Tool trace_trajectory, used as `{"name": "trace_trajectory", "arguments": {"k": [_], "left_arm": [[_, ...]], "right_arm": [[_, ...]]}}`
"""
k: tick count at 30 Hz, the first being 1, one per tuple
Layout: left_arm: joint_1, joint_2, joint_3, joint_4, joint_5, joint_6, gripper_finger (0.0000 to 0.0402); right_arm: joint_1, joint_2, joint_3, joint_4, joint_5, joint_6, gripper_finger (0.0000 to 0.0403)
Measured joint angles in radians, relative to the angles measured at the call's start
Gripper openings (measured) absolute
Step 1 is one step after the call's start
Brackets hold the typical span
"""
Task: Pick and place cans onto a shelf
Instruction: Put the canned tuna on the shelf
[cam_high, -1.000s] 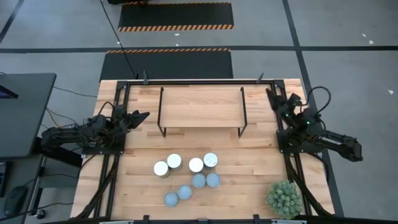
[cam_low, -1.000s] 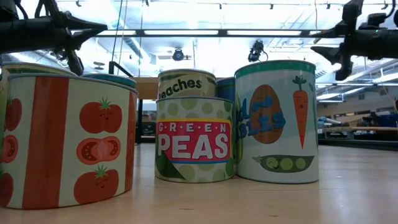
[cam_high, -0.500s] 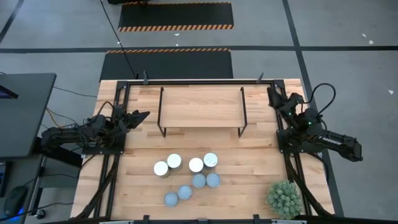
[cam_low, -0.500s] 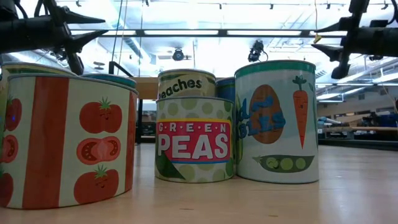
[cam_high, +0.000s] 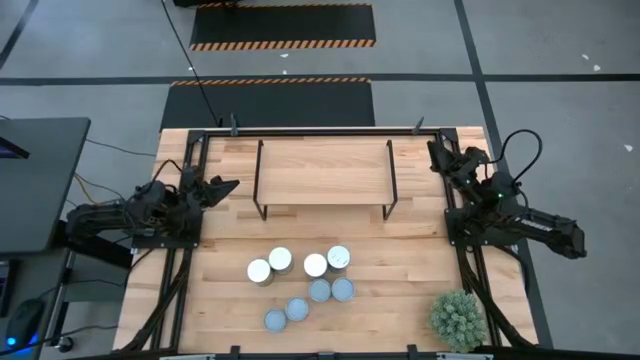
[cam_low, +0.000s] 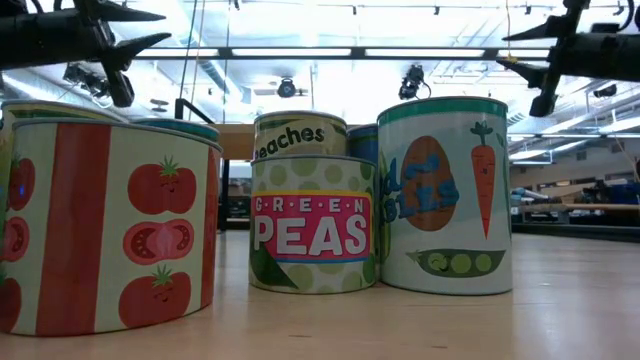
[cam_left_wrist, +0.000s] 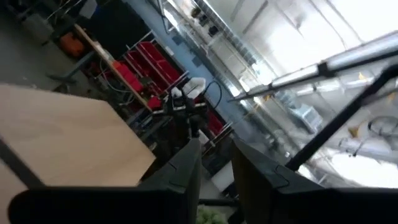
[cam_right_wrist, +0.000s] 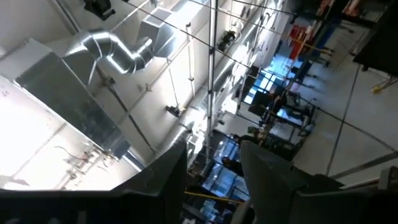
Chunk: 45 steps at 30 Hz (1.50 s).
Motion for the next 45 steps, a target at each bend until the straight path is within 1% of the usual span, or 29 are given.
{"name": "trace_trajectory", "arguments": {"k": [3, 6, 10, 12, 14, 18, 22, 26, 31, 34, 38, 45], "left_arm": [[-0.001, 0.000, 0.042, -0.051, 0.028, 0.032, 0.0098], [0.000, 0.001, 0.080, -0.149, 0.029, 0.036, 0.0110], [0.000, 0.004, 0.146, -0.304, 0.051, 0.037, 0.0146], [0.000, 0.015, 0.170, -0.341, 0.091, 0.043, 0.0164], [0.000, 0.033, 0.196, -0.346, 0.137, 0.060, 0.0174], [0.000, 0.091, 0.245, -0.394, 0.181, 0.063, 0.0176], [0.000, 0.167, 0.292, -0.412, 0.246, 0.068, 0.0171], [0.000, 0.253, 0.330, -0.413, 0.325, 0.074, 0.0169], [0.000, 0.353, 0.382, -0.413, 0.378, 0.074, 0.0169], [-0.012, 0.402, 0.417, -0.413, 0.386, 0.082, 0.0169], [-0.054, 0.460, 0.452, -0.419, 0.370, 0.088, 0.0169], [-0.161, 0.553, 0.488, -0.428, 0.323, 0.053, 0.0169]], "right_arm": [[0.000, 0.031, 0.038, -0.036, -0.002, -0.018, 0.0158], [0.000, 0.072, 0.081, -0.099, -0.039, -0.020, 0.0158], [0.000, 0.141, 0.132, -0.156, -0.095, -0.026, 0.0158], [0.000, 0.179, 0.153, -0.160, -0.119, -0.040, 0.0158], [0.000, 0.215, 0.175, -0.158, -0.138, -0.054, 0.0158], [0.000, 0.283, 0.214, -0.162, -0.180, -0.072, 0.0158], [0.000, 0.348, 0.257, -0.172, -0.251, -0.085, 0.0158], [0.000, 0.397, 0.308, -0.215, -0.317, -0.115, 0.0158], [0.000, 0.434, 0.375, -0.309, -0.376, -0.165, 0.0158], [0.000, 0.450, 0.408, -0.344, -0.411, -0.188, 0.0158], [0.001, 0.470, 0.453, -0.390, -0.447, -0.229, 0.0158], [0.002, 0.510, 0.470, -0.400, -0.509, -0.247, 0.0158]]}}
